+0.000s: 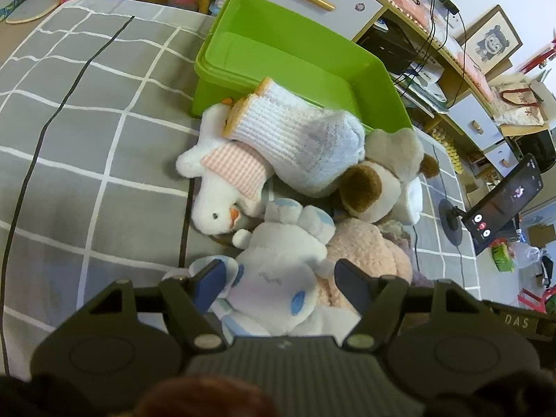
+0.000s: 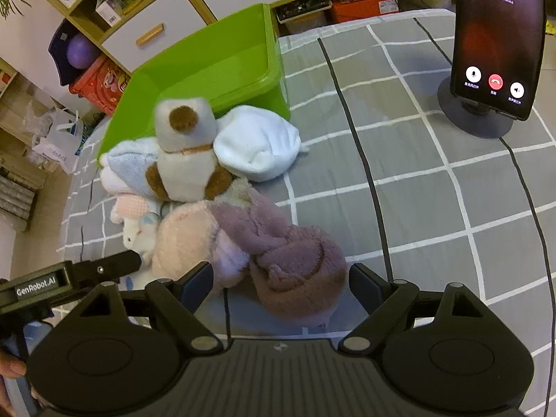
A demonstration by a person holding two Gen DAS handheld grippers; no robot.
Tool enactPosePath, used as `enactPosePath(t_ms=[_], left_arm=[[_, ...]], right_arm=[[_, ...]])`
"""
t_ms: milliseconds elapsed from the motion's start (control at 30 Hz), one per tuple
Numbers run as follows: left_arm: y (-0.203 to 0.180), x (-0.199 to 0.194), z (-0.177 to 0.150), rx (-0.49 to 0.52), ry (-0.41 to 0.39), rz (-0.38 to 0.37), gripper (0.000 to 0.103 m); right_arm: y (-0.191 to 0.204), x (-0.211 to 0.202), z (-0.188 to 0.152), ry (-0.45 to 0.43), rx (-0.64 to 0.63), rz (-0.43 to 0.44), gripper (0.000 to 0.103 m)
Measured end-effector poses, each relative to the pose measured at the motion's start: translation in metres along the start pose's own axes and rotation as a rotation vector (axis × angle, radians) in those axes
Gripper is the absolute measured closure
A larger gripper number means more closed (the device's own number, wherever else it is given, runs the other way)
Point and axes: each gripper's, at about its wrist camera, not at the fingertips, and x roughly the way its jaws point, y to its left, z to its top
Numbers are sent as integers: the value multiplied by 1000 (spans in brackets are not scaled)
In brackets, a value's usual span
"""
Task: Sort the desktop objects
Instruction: 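Move both tools toward the plush pile beside the green bin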
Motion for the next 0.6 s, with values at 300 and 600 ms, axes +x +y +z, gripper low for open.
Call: enactPosePath(t_ms=[300,600], left_arm=[[-3,6,-2,20,12,42,40],[-6,4,-2,35,2,62,48]], right_arm=[[-3,11,-3,26,-30,-28,21],[-4,18,-4,34,-51,-33,50]])
